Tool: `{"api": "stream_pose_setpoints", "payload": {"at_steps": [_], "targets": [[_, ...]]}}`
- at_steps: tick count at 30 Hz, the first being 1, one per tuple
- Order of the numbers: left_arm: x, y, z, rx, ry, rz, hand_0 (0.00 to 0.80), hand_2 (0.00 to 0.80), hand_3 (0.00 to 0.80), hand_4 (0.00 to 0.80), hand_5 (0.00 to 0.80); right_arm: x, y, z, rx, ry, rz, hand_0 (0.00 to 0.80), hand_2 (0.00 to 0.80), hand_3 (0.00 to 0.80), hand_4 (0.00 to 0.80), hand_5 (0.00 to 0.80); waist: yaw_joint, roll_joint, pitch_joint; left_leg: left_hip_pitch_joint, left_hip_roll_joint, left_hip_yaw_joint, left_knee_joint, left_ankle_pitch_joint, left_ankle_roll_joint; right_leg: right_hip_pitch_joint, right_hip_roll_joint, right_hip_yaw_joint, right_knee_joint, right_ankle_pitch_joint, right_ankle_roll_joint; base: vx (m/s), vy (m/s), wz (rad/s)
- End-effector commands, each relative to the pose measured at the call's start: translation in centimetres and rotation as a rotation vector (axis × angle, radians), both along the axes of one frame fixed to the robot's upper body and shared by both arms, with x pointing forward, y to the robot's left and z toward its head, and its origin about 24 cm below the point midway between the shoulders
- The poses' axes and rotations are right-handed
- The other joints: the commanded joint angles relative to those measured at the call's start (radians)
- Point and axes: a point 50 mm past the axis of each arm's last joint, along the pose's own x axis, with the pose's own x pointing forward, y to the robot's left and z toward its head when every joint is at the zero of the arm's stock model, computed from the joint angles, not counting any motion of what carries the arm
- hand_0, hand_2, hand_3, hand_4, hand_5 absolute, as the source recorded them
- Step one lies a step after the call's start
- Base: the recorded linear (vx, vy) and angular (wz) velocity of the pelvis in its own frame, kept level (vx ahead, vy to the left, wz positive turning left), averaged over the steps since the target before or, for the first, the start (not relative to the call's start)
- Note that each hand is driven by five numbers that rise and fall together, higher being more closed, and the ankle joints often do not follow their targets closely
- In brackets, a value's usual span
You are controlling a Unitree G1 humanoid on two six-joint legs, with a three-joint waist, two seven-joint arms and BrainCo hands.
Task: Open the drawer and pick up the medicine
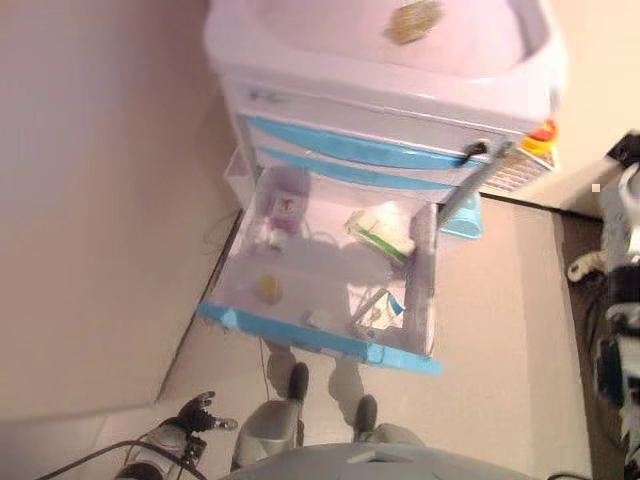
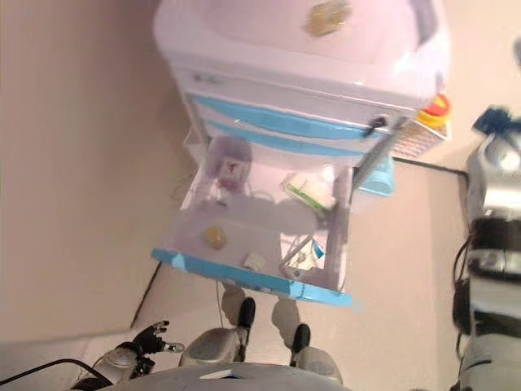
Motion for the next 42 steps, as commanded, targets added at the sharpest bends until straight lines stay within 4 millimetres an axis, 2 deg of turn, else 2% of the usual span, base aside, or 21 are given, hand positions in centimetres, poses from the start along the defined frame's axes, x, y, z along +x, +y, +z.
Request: {"api": "stream_pose_setpoints", "payload": {"at_steps": [1,5,6,9,10,11,12,14,16,18,26,35,42], "targets": [[-0.2,-0.1,-0.5,0.017,0.096,-0.082,0.000,0.000,0.000,0.000,0.000,-0.9,1.1,-2.5,-0.017,0.015,0.041,0.000,0.000,0.000,0.000,0.000,-0.017,0.005,-0.069,0.049,-0.007,-0.022,0.013,-0.201,-0.001,-0.084,0.024,0.009,0.085,-0.011,0.036,-0.086,-0.053,-0.51],[0.2,-1.2,-0.7,-0.010,0.118,-0.105,0.000,0.000,0.000,0.000,0.000,-3.5,1.2,-12.1,0.029,0.394,0.060,0.000,0.000,0.000,0.000,0.000,-0.063,0.011,-0.079,0.057,0.003,0.027,0.012,-0.206,-0.005,-0.085,0.029,0.044,0.059,0.006,0.038,-0.061,-0.053,-0.36],[0.3,-1.3,-0.7,-0.014,0.121,-0.108,0.000,0.000,0.000,0.000,0.000,-4.1,1.6,-13.8,0.031,0.446,0.069,0.000,0.000,0.000,0.000,0.000,-0.069,0.011,-0.079,0.058,0.005,0.035,0.011,-0.205,-0.006,-0.085,0.029,0.048,0.054,0.009,0.038,-0.030,-0.046,-0.34],[0.3,-2.0,-0.8,-0.029,0.128,-0.136,0.000,0.000,0.000,0.000,0.000,-7.5,3.0,-20.7,0.064,0.743,0.131,0.000,0.000,0.000,0.000,0.000,-0.095,0.014,-0.076,0.064,0.010,0.066,0.016,-0.208,-0.007,-0.086,0.029,0.059,0.046,0.017,0.037,-0.010,-0.050,-0.39],[0.4,-2.2,-0.8,-0.034,0.126,-0.142,0.000,0.000,0.000,0.000,0.000,-8.4,3.5,-22.2,0.083,0.805,0.151,0.000,0.000,0.000,0.000,0.000,-0.099,0.015,-0.073,0.062,0.012,0.071,0.018,-0.209,-0.006,-0.089,0.029,0.061,0.045,0.018,0.036,0.000,-0.034,-0.28],[0.4,-2.2,-0.8,-0.034,0.126,-0.142,0.000,0.000,0.000,0.000,0.000,-8.4,3.5,-22.2,0.083,0.805,0.151,0.000,0.000,0.000,0.000,0.000,-0.099,0.015,-0.073,0.062,0.012,0.071,0.019,-0.209,-0.006,-0.089,0.030,0.061,0.045,0.018,0.036,-0.007,-0.043,-0.21],[0.6,-2.6,-0.9,-0.048,0.117,-0.165,0.000,0.000,0.000,0.000,0.000,-10.2,4.7,-24.9,0.095,0.956,0.211,0.000,0.000,0.000,0.000,0.000,-0.106,0.020,-0.061,0.055,0.013,0.078,0.030,-0.212,-0.005,-0.096,0.030,0.062,0.050,0.016,0.033,-0.015,-0.035,-0.16],[1.2,-3.3,-0.8,-0.072,0.092,-0.186,0.000,0.000,0.000,0.000,0.000,-11.5,5.5,-26.7,0.113,1.049,0.273,0.000,0.000,0.000,0.000,0.000,-0.109,0.028,-0.041,0.035,0.012,0.077,0.047,-0.213,-0.002,-0.114,0.029,0.059,0.064,0.013,0.029,-0.064,-0.021,-0.14],[2.4,-3.8,-0.4,-0.103,0.043,-0.184,0.000,0.000,0.000,0.000,0.000,-11.7,6.2,-27.4,0.073,1.114,0.341,0.000,0.000,0.000,0.000,0.000,-0.113,0.037,-0.010,0.009,0.013,0.075,0.051,-0.204,-0.001,-0.141,0.030,0.060,0.079,0.011,0.024,-0.176,0.008,-0.10],[4.2,-4.3,0.2,-0.133,-0.025,-0.180,0.000,0.000,0.000,0.000,0.000,-11.8,6.9,-28.2,0.108,1.154,0.401,0.000,0.000,0.000,0.000,0.000,-0.118,0.046,0.036,-0.024,0.014,0.070,0.052,-0.190,-0.001,-0.176,0.034,0.062,0.097,0.009,0.017,-0.244,0.016,-0.19],[10.0,-5.6,3.4,-0.146,-0.265,-0.220,0.000,0.000,0.000,0.000,0.000,-11.2,8.9,-28.9,0.049,1.239,0.636,0.000,0.000,0.000,0.000,0.000,-0.129,0.067,0.177,-0.151,0.017,0.060,0.105,-0.151,-0.007,-0.289,0.049,0.046,0.191,-0.017,-0.018,-0.146,0.021,-0.08],[15.5,-5.3,8.5,-0.120,-0.480,-0.272,0.000,0.000,0.000,0.000,0.000,-8.9,9.1,-27.4,-0.058,1.231,0.716,0.000,0.000,0.000,0.000,0.000,-0.126,0.073,0.274,-0.276,0.010,0.061,0.244,-0.159,-0.014,-0.406,0.057,0.023,0.330,-0.060,-0.054,-0.017,0.002,0.07],[19.0,-4.6,13.4,-0.114,-0.676,-0.252,0.000,0.000,0.000,0.000,0.000,-8.3,8.7,-26.8,-0.069,1.211,0.708,0.000,0.000,0.000,0.000,0.000,-0.132,0.059,0.296,-0.363,0.003,0.081,0.359,-0.197,-0.006,-0.487,0.049,0.028,0.405,-0.076,-0.067,0.030,0.017,0.04]]}}
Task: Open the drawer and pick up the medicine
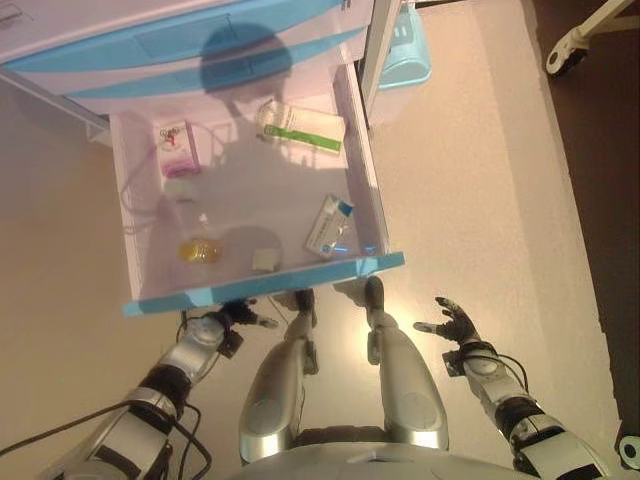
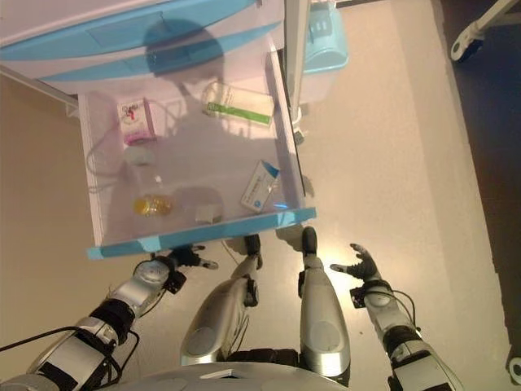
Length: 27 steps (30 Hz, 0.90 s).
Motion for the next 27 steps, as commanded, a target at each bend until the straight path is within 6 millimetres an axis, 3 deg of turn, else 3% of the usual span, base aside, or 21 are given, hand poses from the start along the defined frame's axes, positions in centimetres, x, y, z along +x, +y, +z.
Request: {"api": "stream_pose_setpoints", "payload": {"at_steps": [1,11,16,19,20,23,27], "targets": [[2.4,0.5,4.1,-0.050,-0.183,0.029,0.000,0.000,0.000,0.000,0.000,-1.3,-1.6,0.1,-0.042,0.016,0.005,0.000,0.000,0.000,0.000,0.000,-0.017,-0.013,-0.012,-0.104,-0.040,-0.015,0.264,-0.207,0.023,-0.080,0.035,-0.032,0.141,-0.063,-0.035,0.048,0.039,0.03],[7.9,5.6,16.2,-0.019,-0.393,0.095,0.000,0.000,0.000,0.000,0.000,-2.4,-2.9,0.0,-0.076,0.053,0.008,0.000,0.000,0.000,0.000,0.000,-0.073,-0.017,-0.012,-0.155,-0.036,0.041,0.344,-0.249,0.040,-0.145,0.031,0.016,0.167,-0.052,-0.035,0.061,0.065,-0.08],[9.4,11.4,23.7,0.035,-0.522,0.391,0.000,0.000,0.000,0.000,0.000,-2.2,-3.6,0.6,-0.121,0.041,0.045,0.000,0.000,0.000,0.000,0.000,-0.139,-0.033,-0.012,-0.162,-0.024,0.085,0.383,-0.272,0.042,-0.163,0.036,0.073,0.155,-0.034,-0.027,0.073,0.132,-0.15],[9.0,14.7,29.2,0.053,-0.678,0.635,0.000,0.000,0.000,0.000,0.000,-1.8,-3.4,0.8,-0.130,0.025,0.079,0.000,0.000,0.000,0.000,0.000,-0.175,-0.053,-0.012,-0.173,-0.014,0.107,0.403,-0.287,0.046,-0.180,0.047,0.108,0.152,-0.026,-0.023,0.067,0.090,-0.24],[8.7,15.5,31.1,0.039,-0.756,0.735,0.000,0.000,0.000,0.000,0.000,-1.8,-3.2,0.8,-0.131,0.022,0.090,0.000,0.000,0.000,0.000,0.000,-0.186,-0.055,-0.012,-0.162,-0.012,0.100,0.412,-0.323,0.044,-0.174,0.056,0.121,0.160,-0.052,-0.016,0.113,0.089,-0.27],[8.1,15.8,34.8,-0.055,-0.933,0.926,0.000,0.000,0.000,0.000,0.000,-1.8,-2.4,0.5,-0.120,0.010,0.106,0.000,0.000,0.000,0.000,0.000,-0.198,-0.075,-0.012,-0.175,-0.006,0.115,0.424,-0.341,0.049,-0.192,0.068,0.144,0.158,-0.048,-0.012,0.037,0.026,-0.24],[8.7,14.4,35.9,-0.052,-0.990,0.944,0.000,0.000,0.000,0.000,0.000,-1.5,-1.6,0.3,-0.107,0.021,0.121,0.000,0.000,0.000,0.000,0.000,-0.202,-0.093,-0.012,-0.178,0.000,0.130,0.421,-0.354,0.053,-0.202,0.078,0.158,0.149,-0.039,-0.004,-0.014,0.005,-0.14]]}}
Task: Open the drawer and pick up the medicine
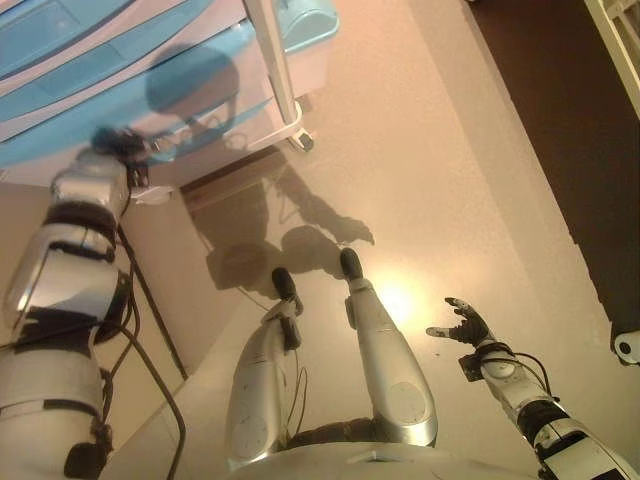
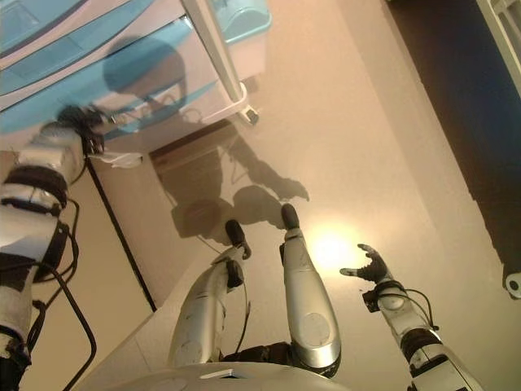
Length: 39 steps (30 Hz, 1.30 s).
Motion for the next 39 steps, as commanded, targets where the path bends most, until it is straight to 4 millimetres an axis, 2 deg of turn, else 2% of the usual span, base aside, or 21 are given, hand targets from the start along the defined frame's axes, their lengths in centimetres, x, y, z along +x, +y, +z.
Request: {"api": "stream_pose_setpoints", "payload": {"at_steps": [1,5,10,11,12,16,17,19,22,24,29,32,34,35,39], "targets": [[-2.4,2.8,8.0,0.082,-0.294,0.148,0.000,0.000,0.000,0.000,0.000,-0.6,0.2,-0.3,0.004,0.001,0.011,0.000,0.000,0.000,0.000,0.000,-0.028,-0.038,-0.038,0.026,-0.050,0.009,0.109,-0.219,0.051,-0.011,0.022,-0.006,-0.009,-0.025,-0.002,-0.011,0.023,-0.21],[-2.3,2.8,7.5,0.099,-0.253,0.130,0.000,0.000,0.000,0.000,0.000,-0.7,0.2,-0.4,0.000,0.007,0.022,0.000,0.000,0.000,0.000,0.000,-0.033,-0.037,-0.038,0.037,-0.051,0.016,0.100,-0.225,0.055,-0.007,0.025,0.003,-0.017,-0.019,0.006,-0.012,0.031,-0.12],[-1.6,1.8,6.2,0.115,-0.243,-0.046,0.000,0.000,0.000,0.000,0.000,-0.6,1.1,-0.4,0.031,-0.011,0.036,0.000,0.000,0.000,0.000,0.000,-0.018,-0.030,-0.038,0.082,-0.056,0.012,0.069,-0.228,0.056,0.037,0.020,0.005,-0.046,-0.015,0.018,-0.036,-0.035,-0.05],[-1.3,1.1,5.3,0.092,-0.250,-0.123,0.000,0.000,0.000,0.000,0.000,-0.6,1.5,-0.4,0.045,-0.022,0.040,0.000,0.000,0.000,0.000,0.000,-0.013,-0.036,-0.038,0.089,-0.060,0.023,0.053,-0.196,0.058,0.046,0.014,0.003,-0.064,0.015,0.016,-0.101,-0.102,0.06],[-1.1,0.5,4.4,0.072,-0.247,-0.174,0.000,0.000,0.000,0.000,0.000,-0.5,1.6,-0.3,0.054,-0.024,0.040,0.000,0.000,0.000,0.000,0.000,-0.004,-0.033,-0.038,0.107,-0.062,0.020,0.040,-0.193,0.056,0.066,0.008,-0.004,-0.075,0.015,0.018,-0.094,-0.103,0.08],[-1.3,-1.3,-2.2,-0.056,-0.219,-0.351,0.000,0.000,0.000,0.000,0.000,-1.1,2.0,-0.8,0.085,-0.013,0.036,0.000,0.000,0.000,0.000,0.000,0.038,-0.016,-0.070,0.172,-0.079,-0.010,-0.017,-0.177,0.047,0.146,-0.017,-0.036,-0.117,0.009,0.020,0.038,-0.060,0.05],[-2.1,-1.8,-6.0,-0.155,-0.197,-0.395,0.000,0.000,0.000,0.000,0.000,-1.5,2.1,-1.1,0.098,0.001,0.022,0.000,0.000,0.000,0.000,0.000,0.061,-0.013,-0.092,0.202,-0.089,-0.030,-0.044,-0.170,0.043,0.188,-0.027,-0.055,-0.138,0.006,0.020,0.077,-0.095,0.05],[-3.3,-2.6,-10.5,-0.219,-0.135,-0.438,0.000,0.000,0.000,0.000,0.000,-2.1,2.3,-1.5,0.116,0.015,0.017,0.000,0.000,0.000,0.000,0.000,0.085,-0.011,-0.118,0.240,-0.098,-0.057,-0.082,-0.157,0.037,0.241,-0.033,-0.077,-0.166,0.000,0.020,0.079,-0.111,0.17],[-6.7,-4.3,-18.2,-0.344,-0.025,-0.479,0.000,0.000,0.000,0.000,0.000,-3.4,2.5,-2.4,0.134,0.065,0.005,0.000,0.000,0.000,0.000,0.000,0.127,-0.005,-0.176,0.304,-0.106,-0.105,-0.157,-0.125,0.022,0.326,-0.030,-0.112,-0.220,-0.001,0.018,0.092,-0.104,0.31],[-8.9,-5.7,-22.2,-0.407,0.072,-0.482,0.000,0.000,0.000,0.000,0.000,-4.4,2.5,-3.1,0.143,0.107,0.001,0.000,0.000,0.000,0.000,0.000,0.145,-0.001,-0.211,0.342,-0.105,-0.132,-0.195,-0.109,0.016,0.370,-0.025,-0.134,-0.239,-0.007,0.014,0.080,-0.079,0.46],[-14.7,-7.6,-30.3,-0.519,0.361,-0.438,0.000,0.000,0.000,0.000,0.000,-6.8,2.5,-4.8,0.148,0.247,-0.002,0.000,0.000,0.000,0.000,0.000,0.185,0.003,-0.321,0.427,-0.095,-0.185,-0.279,-0.080,-0.001,0.465,-0.009,-0.186,-0.282,-0.023,0.001,0.083,-0.073,0.42],[-18.5,-9.0,-33.9,-0.548,0.551,-0.450,0.000,0.000,0.000,0.000,0.000,-8.1,2.4,-5.7,0.155,0.316,-0.026,0.000,0.000,0.000,0.000,0.000,0.208,0.000,-0.373,0.460,-0.091,-0.208,-0.313,-0.067,-0.008,0.510,-0.004,-0.208,-0.319,-0.018,-0.003,0.023,-0.083,0.24],[-20.2,-9.5,-35.1,-0.533,0.640,-0.496,0.000,0.000,0.000,0.000,0.000,-8.5,2.5,-6.0,0.168,0.343,-0.039,0.000,0.000,0.000,0.000,0.000,0.217,-0.001,-0.392,0.479,-0.090,-0.214,-0.334,-0.061,-0.013,0.534,-0.002,-0.224,-0.339,-0.016,-0.002,-0.028,-0.069,0.28],[-21.4,-9.5,-35.9,-0.549,0.678,-0.451,0.000,0.000,0.000,0.000,0.000,-8.7,2.4,-6.1,0.184,0.360,-0.051,0.000,0.000,0.000,0.000,0.000,0.224,-0.002,-0.404,0.488,-0.087,-0.217,-0.343,-0.058,-0.015,0.548,-0.001,-0.231,-0.350,-0.016,-0.002,-0.040,-0.062,0.19],[-23.8,-10.0,-37.3,-0.541,0.778,-0.435,0.000,0.000,0.000,0.000,0.000,-9.1,3.1,-6.7,0.243,0.403,-0.080,0.000,0.000,0.000,0.000,0.000,0.247,-0.006,-0.433,0.515,-0.084,-0.230,-0.376,-0.047,-0.022,0.585,0.003,-0.257,-0.380,-0.015,0.001,-0.044,-0.058,0.19]]}}
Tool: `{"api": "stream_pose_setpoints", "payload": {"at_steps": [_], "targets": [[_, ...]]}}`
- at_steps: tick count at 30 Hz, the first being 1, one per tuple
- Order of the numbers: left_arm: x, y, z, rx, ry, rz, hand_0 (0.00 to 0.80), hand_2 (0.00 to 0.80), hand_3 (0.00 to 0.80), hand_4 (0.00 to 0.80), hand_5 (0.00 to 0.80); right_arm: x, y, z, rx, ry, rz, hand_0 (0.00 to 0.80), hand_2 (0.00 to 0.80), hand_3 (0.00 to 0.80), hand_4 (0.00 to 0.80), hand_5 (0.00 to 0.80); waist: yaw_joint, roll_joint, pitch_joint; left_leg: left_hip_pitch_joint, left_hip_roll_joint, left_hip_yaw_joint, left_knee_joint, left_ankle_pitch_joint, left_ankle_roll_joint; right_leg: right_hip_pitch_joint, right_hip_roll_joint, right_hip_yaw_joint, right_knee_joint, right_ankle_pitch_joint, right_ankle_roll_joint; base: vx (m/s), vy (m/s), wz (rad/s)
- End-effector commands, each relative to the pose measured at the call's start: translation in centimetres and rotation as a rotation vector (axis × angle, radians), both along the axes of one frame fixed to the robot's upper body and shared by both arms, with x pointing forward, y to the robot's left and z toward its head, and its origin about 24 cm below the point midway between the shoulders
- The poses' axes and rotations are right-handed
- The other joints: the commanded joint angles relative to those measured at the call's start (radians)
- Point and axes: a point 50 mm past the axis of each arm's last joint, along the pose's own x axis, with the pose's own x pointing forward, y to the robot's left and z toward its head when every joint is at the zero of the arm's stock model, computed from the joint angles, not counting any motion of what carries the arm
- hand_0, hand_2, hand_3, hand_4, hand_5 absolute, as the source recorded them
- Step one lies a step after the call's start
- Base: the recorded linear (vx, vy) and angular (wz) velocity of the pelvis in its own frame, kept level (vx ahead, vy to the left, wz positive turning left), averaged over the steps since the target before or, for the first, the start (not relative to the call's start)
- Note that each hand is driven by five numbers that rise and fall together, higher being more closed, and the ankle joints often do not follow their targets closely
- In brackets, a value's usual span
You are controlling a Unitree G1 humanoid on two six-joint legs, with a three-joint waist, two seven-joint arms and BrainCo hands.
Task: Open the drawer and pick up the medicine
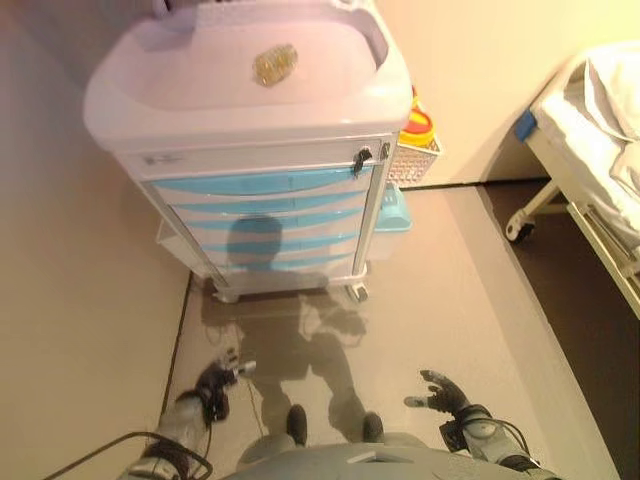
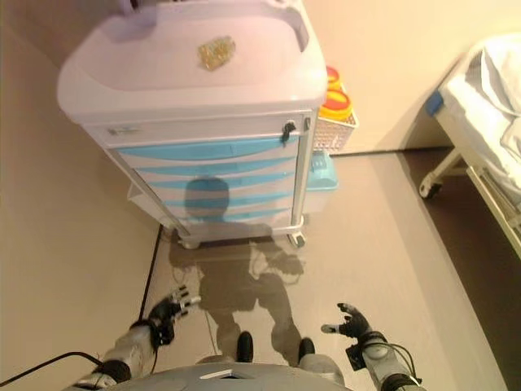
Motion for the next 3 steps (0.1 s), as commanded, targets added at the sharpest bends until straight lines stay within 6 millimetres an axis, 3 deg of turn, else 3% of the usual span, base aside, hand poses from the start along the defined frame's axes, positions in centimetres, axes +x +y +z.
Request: {"api": "stream_pose_setpoints", "payload": {"at_steps": [1,3], "targets": [[0.6,-0.2,-0.1,0.047,0.005,-0.065,0.000,0.000,0.000,0.000,0.000,0.3,0.2,-0.1,0.046,0.010,-0.017,0.000,0.000,0.000,0.000,0.000,0.031,-0.018,-0.019,0.011,-0.037,-0.002,0.029,-0.139,0.000,-0.037,0.037,-0.020,0.078,-0.060,0.001,-0.037,-0.055,0.35],[-0.5,-0.5,-0.7,0.039,0.052,-0.080,0.000,0.000,0.000,0.000,0.000,0.3,0.6,-0.2,0.063,0.017,-0.023,0.000,0.000,0.000,0.000,0.000,0.042,-0.021,-0.030,0.018,-0.032,-0.007,0.010,-0.129,-0.006,-0.023,0.038,-0.035,0.062,-0.058,0.004,-0.033,-0.045,0.17]]}}
